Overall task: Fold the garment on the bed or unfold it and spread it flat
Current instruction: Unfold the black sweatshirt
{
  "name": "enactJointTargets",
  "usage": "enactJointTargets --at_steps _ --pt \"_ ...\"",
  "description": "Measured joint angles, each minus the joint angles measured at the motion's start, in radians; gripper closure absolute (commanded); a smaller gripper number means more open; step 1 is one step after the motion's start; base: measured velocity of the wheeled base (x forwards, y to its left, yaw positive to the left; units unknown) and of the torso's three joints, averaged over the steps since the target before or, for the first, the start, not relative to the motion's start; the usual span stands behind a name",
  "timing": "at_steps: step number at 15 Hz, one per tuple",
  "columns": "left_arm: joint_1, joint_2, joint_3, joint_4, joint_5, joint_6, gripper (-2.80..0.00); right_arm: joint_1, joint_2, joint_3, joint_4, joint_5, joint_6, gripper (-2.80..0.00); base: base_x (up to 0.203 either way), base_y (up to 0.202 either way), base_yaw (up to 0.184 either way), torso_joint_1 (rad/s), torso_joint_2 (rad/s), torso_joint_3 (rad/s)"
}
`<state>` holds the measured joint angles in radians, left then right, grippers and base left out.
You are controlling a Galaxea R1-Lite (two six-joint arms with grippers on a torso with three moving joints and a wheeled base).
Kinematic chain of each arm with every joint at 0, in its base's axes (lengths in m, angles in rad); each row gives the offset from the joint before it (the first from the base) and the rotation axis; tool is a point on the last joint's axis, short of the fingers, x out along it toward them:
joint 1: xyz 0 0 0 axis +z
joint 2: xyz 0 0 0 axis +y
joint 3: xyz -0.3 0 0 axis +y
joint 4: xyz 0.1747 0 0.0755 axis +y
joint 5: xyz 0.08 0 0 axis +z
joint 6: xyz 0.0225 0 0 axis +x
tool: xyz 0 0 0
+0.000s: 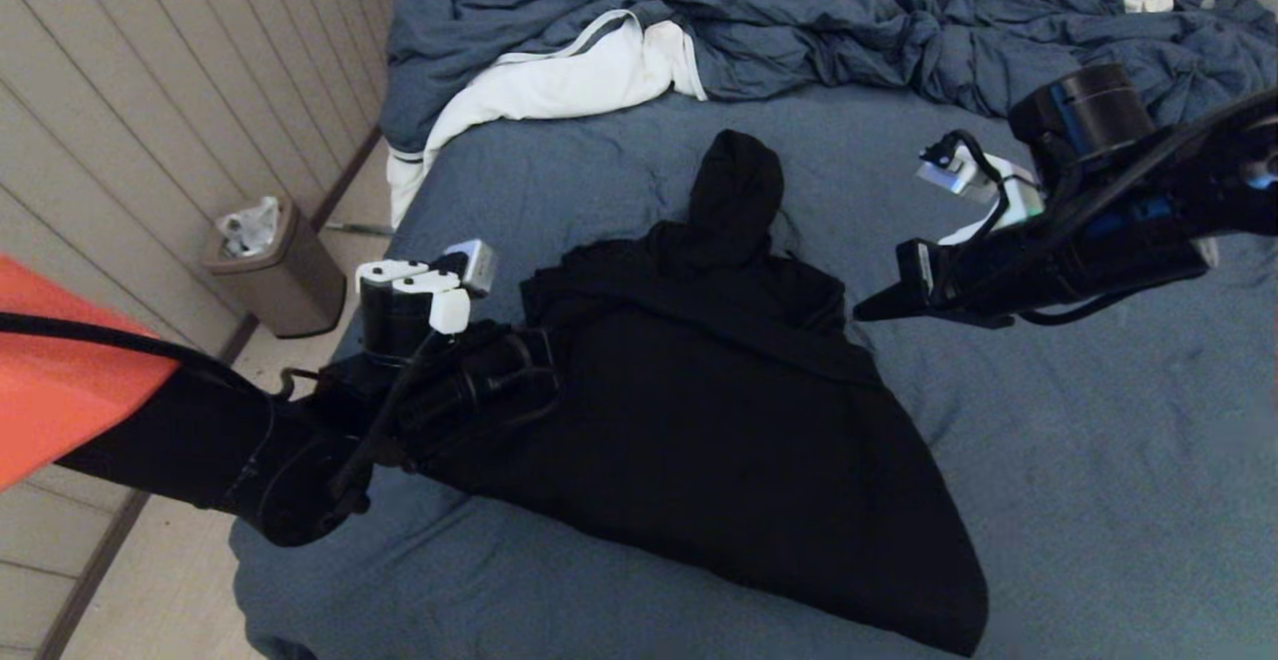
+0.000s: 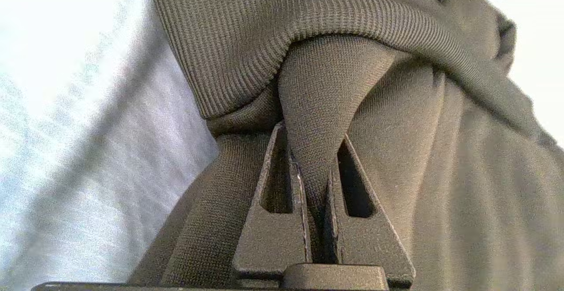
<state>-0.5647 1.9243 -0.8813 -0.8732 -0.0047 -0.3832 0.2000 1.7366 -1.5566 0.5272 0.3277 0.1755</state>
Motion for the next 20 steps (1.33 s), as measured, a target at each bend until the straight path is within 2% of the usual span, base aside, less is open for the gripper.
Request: enactJointTargets --at_steps 5,7,8,12,16,20 --pt "-0.005 0.016 0.011 0.001 -0.001 0.006 0.00 0.000 0.000 0.001 0.000 0.000 0.000 0.00 0.000 0.000 0.000 0.000 0.00 0.000" --pt "-0.009 0.038 0.015 0.029 -0.006 0.028 0.00 -0.001 0.000 0.000 0.000 0.000 0.000 0.00 0.000 0.000 0.000 0.000 0.00 0.000" --pt "-0.013 0.043 0.016 0.039 -0.004 0.029 -2.80 -0.001 0.000 0.000 0.000 0.000 0.000 0.00 0.000 0.000 0.000 0.000 0.00 0.000" --pt "-0.017 0.043 0.007 0.086 -0.001 0.028 -2.80 -0.002 -0.003 -0.001 0.000 0.000 0.000 0.00 0.000 0.000 0.000 0.000 0.00 0.000" --pt "-0.004 0.000 -0.001 0.073 0.011 0.027 -2.80 -0.003 -0.005 -0.001 0.001 0.000 0.000 0.00 0.000 0.000 0.000 0.000 0.00 0.000" --pt "0.003 -0.010 -0.062 0.086 0.030 0.031 -2.80 0.001 -0.005 0.002 0.000 0.000 0.000 0.00 0.000 0.000 0.000 0.000 0.00 0.000"
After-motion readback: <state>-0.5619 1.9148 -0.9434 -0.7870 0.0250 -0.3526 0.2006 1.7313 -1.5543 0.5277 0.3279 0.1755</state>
